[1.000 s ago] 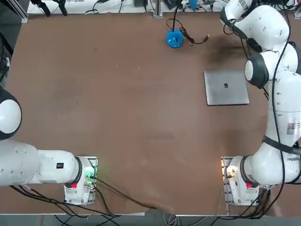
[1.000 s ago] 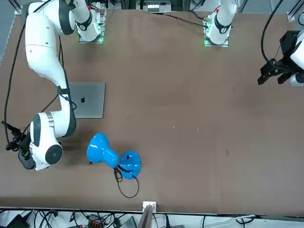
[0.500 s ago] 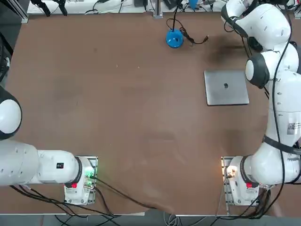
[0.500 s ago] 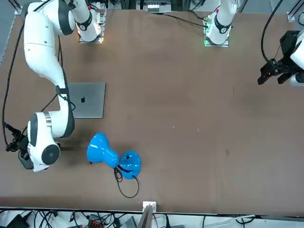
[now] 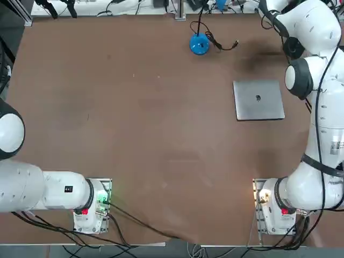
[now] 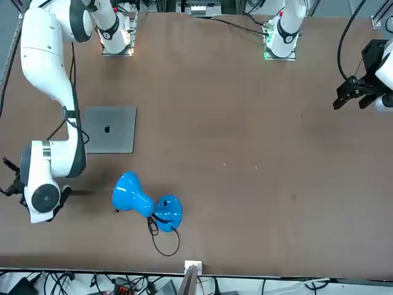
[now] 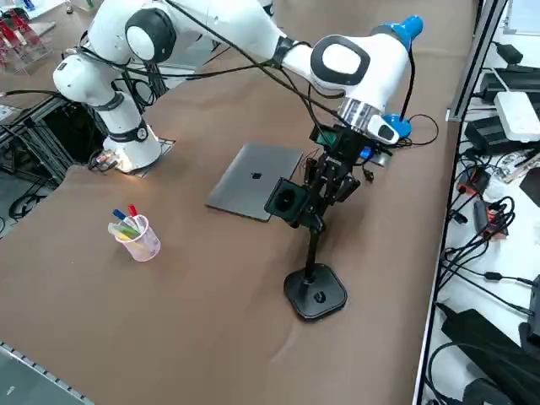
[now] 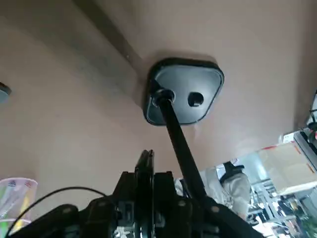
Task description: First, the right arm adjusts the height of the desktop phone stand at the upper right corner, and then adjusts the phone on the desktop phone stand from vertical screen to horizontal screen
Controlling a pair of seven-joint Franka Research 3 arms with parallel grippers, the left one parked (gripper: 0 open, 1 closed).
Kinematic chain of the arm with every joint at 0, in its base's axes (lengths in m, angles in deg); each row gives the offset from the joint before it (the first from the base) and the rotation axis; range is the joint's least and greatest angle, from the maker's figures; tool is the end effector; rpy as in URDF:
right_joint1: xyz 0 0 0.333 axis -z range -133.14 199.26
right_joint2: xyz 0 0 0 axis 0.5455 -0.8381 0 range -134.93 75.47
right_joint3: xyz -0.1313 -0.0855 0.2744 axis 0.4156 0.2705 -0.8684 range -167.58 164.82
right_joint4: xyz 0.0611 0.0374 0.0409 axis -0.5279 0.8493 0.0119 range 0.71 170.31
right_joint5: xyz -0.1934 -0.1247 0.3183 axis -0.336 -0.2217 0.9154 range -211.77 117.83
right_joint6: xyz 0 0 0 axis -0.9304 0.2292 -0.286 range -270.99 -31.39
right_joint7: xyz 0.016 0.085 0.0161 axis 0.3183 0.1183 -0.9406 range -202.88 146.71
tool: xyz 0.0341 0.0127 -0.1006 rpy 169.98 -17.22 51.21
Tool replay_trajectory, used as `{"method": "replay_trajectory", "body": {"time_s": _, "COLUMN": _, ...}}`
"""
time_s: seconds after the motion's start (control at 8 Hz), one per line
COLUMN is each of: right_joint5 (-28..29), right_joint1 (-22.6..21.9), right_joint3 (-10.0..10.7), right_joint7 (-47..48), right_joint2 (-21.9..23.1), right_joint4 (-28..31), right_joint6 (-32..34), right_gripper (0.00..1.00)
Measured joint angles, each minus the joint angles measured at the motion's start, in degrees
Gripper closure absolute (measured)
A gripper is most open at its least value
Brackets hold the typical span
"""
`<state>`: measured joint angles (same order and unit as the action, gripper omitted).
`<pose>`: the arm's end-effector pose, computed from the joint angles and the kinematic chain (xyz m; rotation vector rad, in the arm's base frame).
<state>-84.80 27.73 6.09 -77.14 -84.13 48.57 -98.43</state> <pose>0.7567 -0.0540 0.3058 2.1725 1.1667 -0.7415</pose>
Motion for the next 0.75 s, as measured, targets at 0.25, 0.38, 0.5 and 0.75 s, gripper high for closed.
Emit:
{"method": "replay_trajectory", "body": {"time_s": 0.25, "right_joint5": 2.36, "right_joint1": 0.54, "right_joint3": 0.04, "right_joint7": 0.0, "right_joint2": 0.67, "right_joint4": -0.02, "right_joint6": -0.22, "right_gripper": 0.83}}
{"method": "replay_trajectory", "body": {"time_s": 0.38, "right_joint5": 3.48, "right_joint1": 0.99, "right_joint3": 0.04, "right_joint7": -0.07, "right_joint2": 1.09, "right_joint4": -0.02, "right_joint6": -0.65, "right_gripper": 0.82}}
{"method": "replay_trajectory", "body": {"time_s": 0.5, "right_joint5": 4.15, "right_joint1": 1.17, "right_joint3": 0.04, "right_joint7": -0.08, "right_joint2": 1.36, "right_joint4": -0.01, "right_joint6": -1.01, "right_gripper": 0.82}}
{"method": "replay_trajectory", "body": {"time_s": 0.75, "right_joint5": 4.44, "right_joint1": 1.2, "right_joint3": 0.02, "right_joint7": -0.08, "right_joint2": 1.51, "right_joint4": -0.02, "right_joint6": -1.4, "right_gripper": 0.81}}
